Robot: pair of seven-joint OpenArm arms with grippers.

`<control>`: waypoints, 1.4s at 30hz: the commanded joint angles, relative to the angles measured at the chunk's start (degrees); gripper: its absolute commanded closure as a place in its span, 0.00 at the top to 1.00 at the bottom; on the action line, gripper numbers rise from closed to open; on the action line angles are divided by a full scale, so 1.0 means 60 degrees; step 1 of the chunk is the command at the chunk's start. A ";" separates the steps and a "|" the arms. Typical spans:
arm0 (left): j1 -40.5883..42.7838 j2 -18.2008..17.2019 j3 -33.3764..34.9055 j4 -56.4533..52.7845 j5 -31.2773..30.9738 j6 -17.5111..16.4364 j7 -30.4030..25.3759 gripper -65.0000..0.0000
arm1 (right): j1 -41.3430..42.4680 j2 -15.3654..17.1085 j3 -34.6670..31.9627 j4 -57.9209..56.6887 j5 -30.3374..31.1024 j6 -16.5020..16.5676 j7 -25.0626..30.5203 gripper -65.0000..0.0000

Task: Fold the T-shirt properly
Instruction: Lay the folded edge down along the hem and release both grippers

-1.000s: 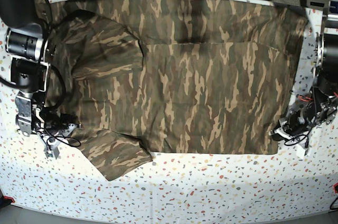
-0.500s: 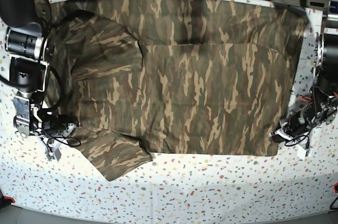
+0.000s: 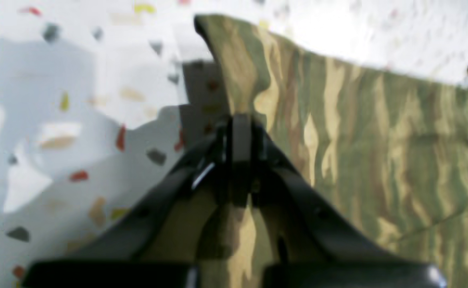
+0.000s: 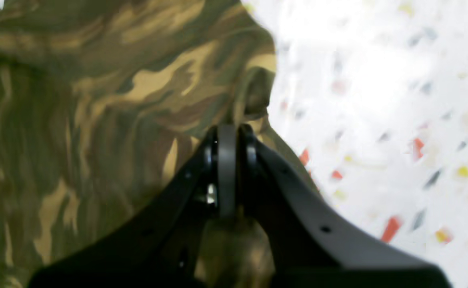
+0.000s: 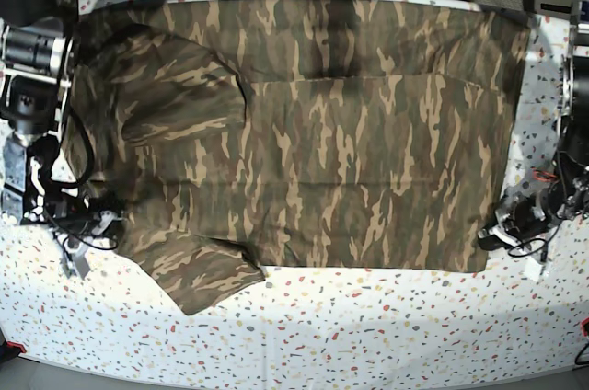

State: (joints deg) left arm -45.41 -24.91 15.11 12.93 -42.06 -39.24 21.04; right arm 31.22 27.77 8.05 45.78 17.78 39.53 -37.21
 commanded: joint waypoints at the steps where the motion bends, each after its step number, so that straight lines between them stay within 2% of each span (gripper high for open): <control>1: -0.0357 -0.0189 -0.0011 0.0321 -0.0503 -0.0126 0.0160 0.00 | 0.0022 0.0164 0.0022 0.0514 0.0277 0.0079 0.0149 0.00; 5: -0.0098 -0.0404 -0.0011 0.1224 -0.1876 -0.0126 0.2080 0.00 | -0.1111 0.0164 0.0029 0.2029 0.0328 0.0079 0.0153 0.00; 9: 0.0565 -0.0750 -0.0033 0.2528 -0.3217 -0.0126 0.3555 0.00 | -0.1993 0.0248 0.0033 0.3493 0.0328 0.0079 0.0117 0.00; 12: 0.1169 -0.1071 -0.0368 0.3585 -0.3774 -0.0126 0.4120 0.00 | -0.2466 0.0321 0.0073 0.4368 0.0321 0.0079 -0.0135 0.00; 16: 0.2076 -0.1413 -0.1424 0.4932 -0.4033 -0.0126 0.4550 0.00 | -0.2889 0.0433 0.0204 0.5034 0.0321 0.0079 -0.0259 0.00; 22: 0.3340 -0.1749 -0.2976 0.6411 -0.5588 -0.0126 0.6273 0.00 | -0.3340 0.0736 0.0244 0.5490 0.0291 0.0079 -0.0353 0.00; 29: 0.4233 -0.1927 -0.3767 0.6732 -0.6036 -0.0126 0.6535 0.00 | -0.3519 0.0954 0.0288 0.5810 0.0299 0.0079 -0.0652 0.00; 33: 0.4484 -0.2033 -0.3774 0.6732 -0.6258 -0.0126 0.6645 0.00 | -0.3541 0.1209 0.0288 0.6084 0.0339 0.0079 -0.0776 0.00; 39: 0.4747 -0.2109 -0.3774 0.6732 -0.7045 -0.0126 0.7315 0.00 | -0.3865 0.1566 0.0291 0.6441 0.0433 0.0079 -0.0896 0.00; 42: 0.4856 -0.2131 -0.3774 0.6736 -0.7045 -0.0126 0.7490 0.00 | -0.4087 0.1701 0.0291 0.6597 0.0433 0.0079 -0.0958 0.00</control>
State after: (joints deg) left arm -15.25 -36.05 -7.03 52.40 -82.61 -39.46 66.46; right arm 5.48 36.36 9.23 84.25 20.12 39.90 -43.75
